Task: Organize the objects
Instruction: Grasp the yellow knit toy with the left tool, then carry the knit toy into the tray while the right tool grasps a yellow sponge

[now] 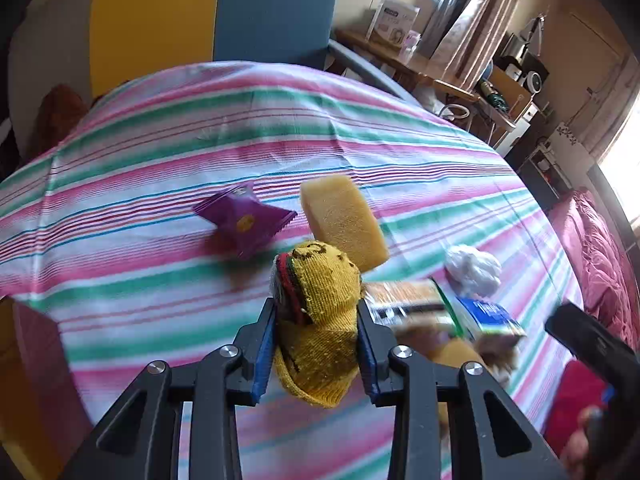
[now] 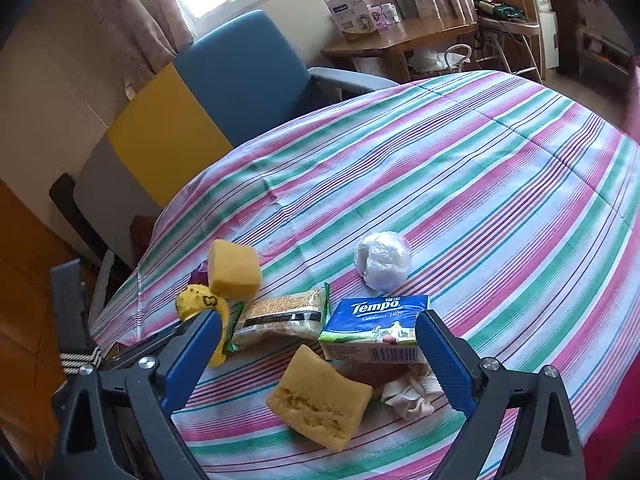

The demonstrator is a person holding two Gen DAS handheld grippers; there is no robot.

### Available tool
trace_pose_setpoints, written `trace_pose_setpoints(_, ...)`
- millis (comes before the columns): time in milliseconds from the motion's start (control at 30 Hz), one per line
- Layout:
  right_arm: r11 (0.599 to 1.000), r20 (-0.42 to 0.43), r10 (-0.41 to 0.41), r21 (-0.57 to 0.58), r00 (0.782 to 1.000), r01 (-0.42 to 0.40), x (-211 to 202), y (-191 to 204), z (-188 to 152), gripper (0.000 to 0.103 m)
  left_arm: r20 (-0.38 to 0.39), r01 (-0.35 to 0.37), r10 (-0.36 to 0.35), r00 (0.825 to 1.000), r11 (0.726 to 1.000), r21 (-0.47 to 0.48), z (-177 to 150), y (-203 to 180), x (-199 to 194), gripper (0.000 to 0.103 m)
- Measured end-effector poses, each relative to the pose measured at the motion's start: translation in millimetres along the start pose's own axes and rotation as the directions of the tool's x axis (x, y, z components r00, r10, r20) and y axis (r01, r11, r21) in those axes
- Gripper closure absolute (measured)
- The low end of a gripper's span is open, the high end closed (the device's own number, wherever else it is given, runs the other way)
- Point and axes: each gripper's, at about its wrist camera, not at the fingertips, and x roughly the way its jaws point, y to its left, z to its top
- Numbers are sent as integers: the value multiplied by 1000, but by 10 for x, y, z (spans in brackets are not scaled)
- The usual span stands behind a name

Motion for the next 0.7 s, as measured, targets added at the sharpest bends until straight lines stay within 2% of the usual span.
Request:
trace_pose_setpoints(100, 1000, 6, -8, -25, 1000, 8, -14, 25, -7, 5, 43, -28, 27, 999, 999, 27, -214, 12, -356, 69)
trace_pose_setpoints(167, 999, 9, -11, -35, 1000, 11, -26, 35, -8, 5, 35, -29, 28, 999, 999, 24, -367, 60, -549, 69)
trace_pose_setpoints(267, 999, 10, -12, -43, 1000, 13, -39, 46, -19, 5, 38, -75, 73, 997, 996, 58, -614, 106, -791, 70)
trace_pose_setpoints(367, 998, -14, -18, -57, 1000, 17, -3, 80, -57, 6, 52, -57, 56, 997, 998, 38, -877, 208, -1057, 70)
trace_pose_setpoints(467, 995, -59, 74, -66, 995, -78, 36, 155, -101, 8, 89, -44, 40, 995, 998, 35, -1064, 240, -1277, 70)
trace_pose_setpoints(533, 992, -83, 100, -71, 992, -106, 66, 213, -146, 8, 111, -38, 33, 993, 999, 37, -1150, 257, -1394, 70)
trace_pose_setpoints(700, 974, -182, 184, -101, 966, -204, 180, 352, -258, 8, 151, -8, 2, 988, 999, 43, -1289, 271, -1598, 70)
